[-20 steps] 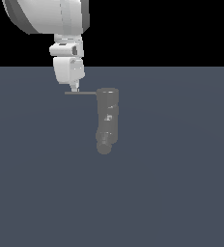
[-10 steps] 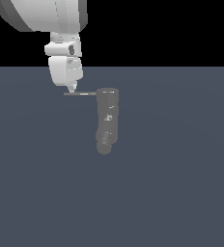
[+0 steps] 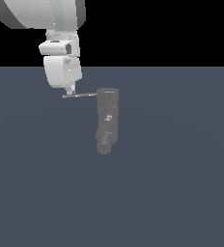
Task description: Turn on the faucet by rotating a designated handle.
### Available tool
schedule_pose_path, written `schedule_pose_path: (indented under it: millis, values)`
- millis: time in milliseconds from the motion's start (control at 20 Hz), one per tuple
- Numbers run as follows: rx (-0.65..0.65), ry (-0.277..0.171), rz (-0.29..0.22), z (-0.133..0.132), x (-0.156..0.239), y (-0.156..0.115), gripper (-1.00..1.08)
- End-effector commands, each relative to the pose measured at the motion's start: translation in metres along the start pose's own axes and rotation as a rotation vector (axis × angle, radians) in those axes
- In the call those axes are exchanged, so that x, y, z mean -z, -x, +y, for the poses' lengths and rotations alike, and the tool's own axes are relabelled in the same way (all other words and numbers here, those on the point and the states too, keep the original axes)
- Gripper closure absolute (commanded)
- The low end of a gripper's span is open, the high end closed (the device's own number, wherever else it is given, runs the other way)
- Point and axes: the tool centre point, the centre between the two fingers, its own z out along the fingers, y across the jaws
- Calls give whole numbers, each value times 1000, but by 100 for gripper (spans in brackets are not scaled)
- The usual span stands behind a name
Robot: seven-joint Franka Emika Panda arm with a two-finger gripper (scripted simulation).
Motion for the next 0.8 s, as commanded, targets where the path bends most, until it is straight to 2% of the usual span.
schedule_pose_path:
  millis: [0, 550, 750]
  values:
    - [1, 3, 2, 9, 0, 0, 108]
    - [1, 3, 1, 43, 0, -1, 108]
    - [-6, 0, 1, 42, 0, -9, 108]
